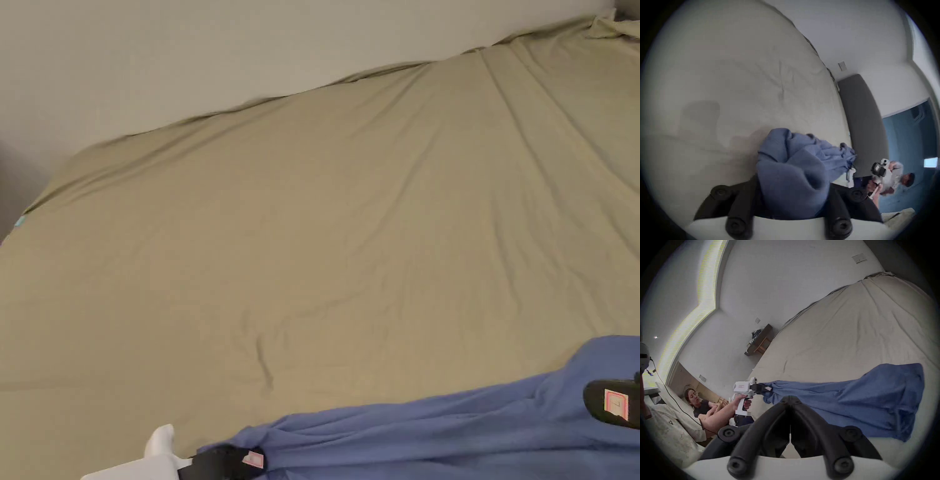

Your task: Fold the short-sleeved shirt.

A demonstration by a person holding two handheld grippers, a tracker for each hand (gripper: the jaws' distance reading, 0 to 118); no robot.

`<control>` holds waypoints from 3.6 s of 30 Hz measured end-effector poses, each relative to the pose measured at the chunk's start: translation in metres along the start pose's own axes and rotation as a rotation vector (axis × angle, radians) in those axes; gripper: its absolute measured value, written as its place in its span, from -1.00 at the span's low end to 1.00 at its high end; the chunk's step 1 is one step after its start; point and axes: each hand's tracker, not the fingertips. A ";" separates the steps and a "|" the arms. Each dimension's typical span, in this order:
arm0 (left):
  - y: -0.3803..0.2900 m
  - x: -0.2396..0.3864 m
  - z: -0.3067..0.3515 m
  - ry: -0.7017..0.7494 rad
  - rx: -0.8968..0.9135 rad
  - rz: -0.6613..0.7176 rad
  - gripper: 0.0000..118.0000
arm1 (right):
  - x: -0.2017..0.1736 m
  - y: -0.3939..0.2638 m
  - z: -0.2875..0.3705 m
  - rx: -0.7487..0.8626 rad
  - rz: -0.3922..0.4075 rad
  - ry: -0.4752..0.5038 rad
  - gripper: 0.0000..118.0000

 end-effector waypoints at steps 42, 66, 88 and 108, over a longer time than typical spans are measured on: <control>-0.040 0.171 -0.057 0.396 0.080 -0.345 -0.93 | 0.014 -0.004 -0.004 -0.002 -0.084 -0.094 -0.96; -0.036 0.170 -0.054 -0.092 -0.035 -0.223 0.82 | -0.018 0.012 0.008 0.039 -0.022 0.085 -0.96; -0.025 0.069 -0.074 -0.104 0.023 0.029 -0.72 | -0.023 0.015 -0.002 0.021 -0.077 0.097 -0.96; -0.027 0.149 0.025 0.205 0.099 -0.015 -0.72 | -0.056 -0.012 -0.046 -0.163 0.272 -0.568 -0.96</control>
